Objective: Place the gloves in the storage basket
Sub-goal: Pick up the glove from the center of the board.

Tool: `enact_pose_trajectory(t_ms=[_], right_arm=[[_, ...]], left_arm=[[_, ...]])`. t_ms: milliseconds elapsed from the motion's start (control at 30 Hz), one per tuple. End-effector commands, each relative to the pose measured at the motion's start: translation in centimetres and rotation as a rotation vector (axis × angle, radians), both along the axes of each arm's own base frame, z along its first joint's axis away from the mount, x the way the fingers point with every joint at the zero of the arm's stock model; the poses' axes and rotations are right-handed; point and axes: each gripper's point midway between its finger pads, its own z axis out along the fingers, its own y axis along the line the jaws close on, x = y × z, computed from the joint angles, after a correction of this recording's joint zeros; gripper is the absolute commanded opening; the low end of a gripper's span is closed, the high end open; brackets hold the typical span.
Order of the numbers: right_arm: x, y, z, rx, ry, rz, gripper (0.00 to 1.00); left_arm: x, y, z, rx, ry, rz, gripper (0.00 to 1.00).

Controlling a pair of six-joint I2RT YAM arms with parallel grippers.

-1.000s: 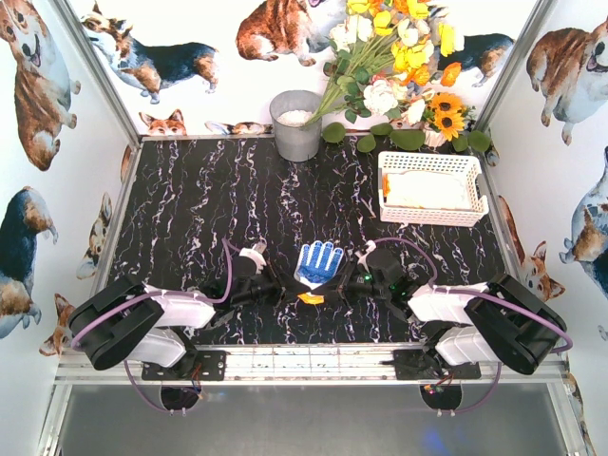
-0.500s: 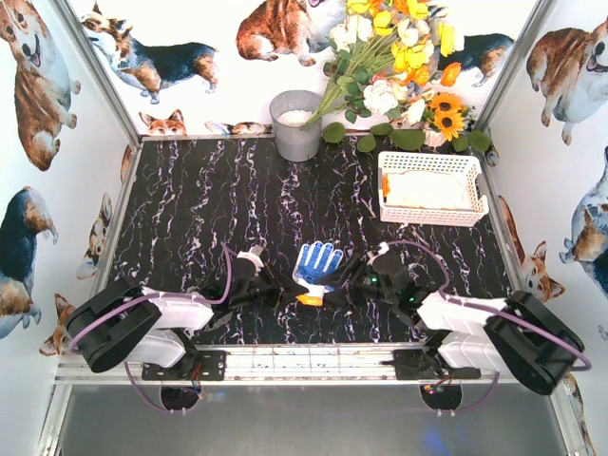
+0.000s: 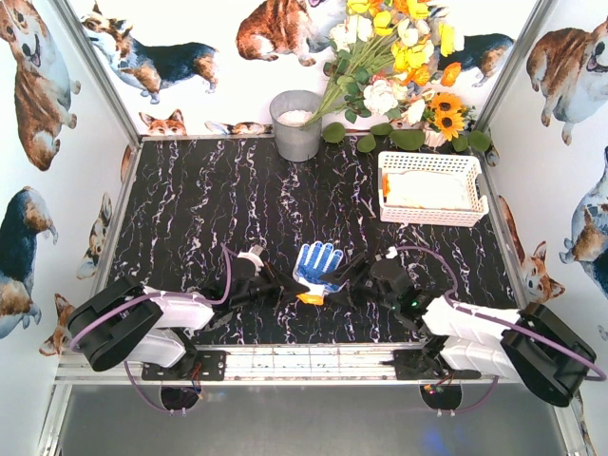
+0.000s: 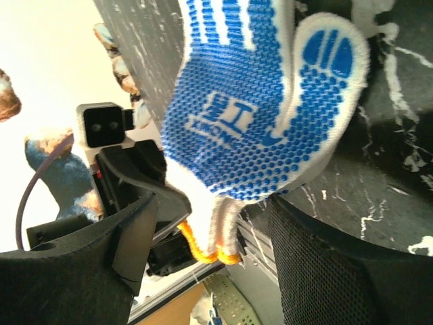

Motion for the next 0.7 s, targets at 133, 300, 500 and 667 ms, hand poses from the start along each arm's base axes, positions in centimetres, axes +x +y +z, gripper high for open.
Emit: enact_pose_trajectory(t_ms=[133, 300, 500, 667], right_arm=[[1.0, 1.1, -0.7, 0.008, 0.008, -0.060, 0.67], [1.0, 1.4, -1.3, -0.021, 0.008, -0.066, 0.67], [1.2, 1.6, -1.3, 0.000, 0.018, -0.106, 0.68], [1.9, 1.3, -1.5, -0.032, -0.019, -0.147, 0.68]], left_arm=[[0.6, -0.1, 1.6, -0.065, -0.024, 0.030, 0.00], [0.7, 0.1, 1.8, -0.069, -0.027, 0.039, 0.00], [0.6, 0.0, 2.0, -0.074, -0.031, 0.033, 0.00], [0.4, -0.3, 2.2, -0.085, -0.032, 0.015, 0.00]])
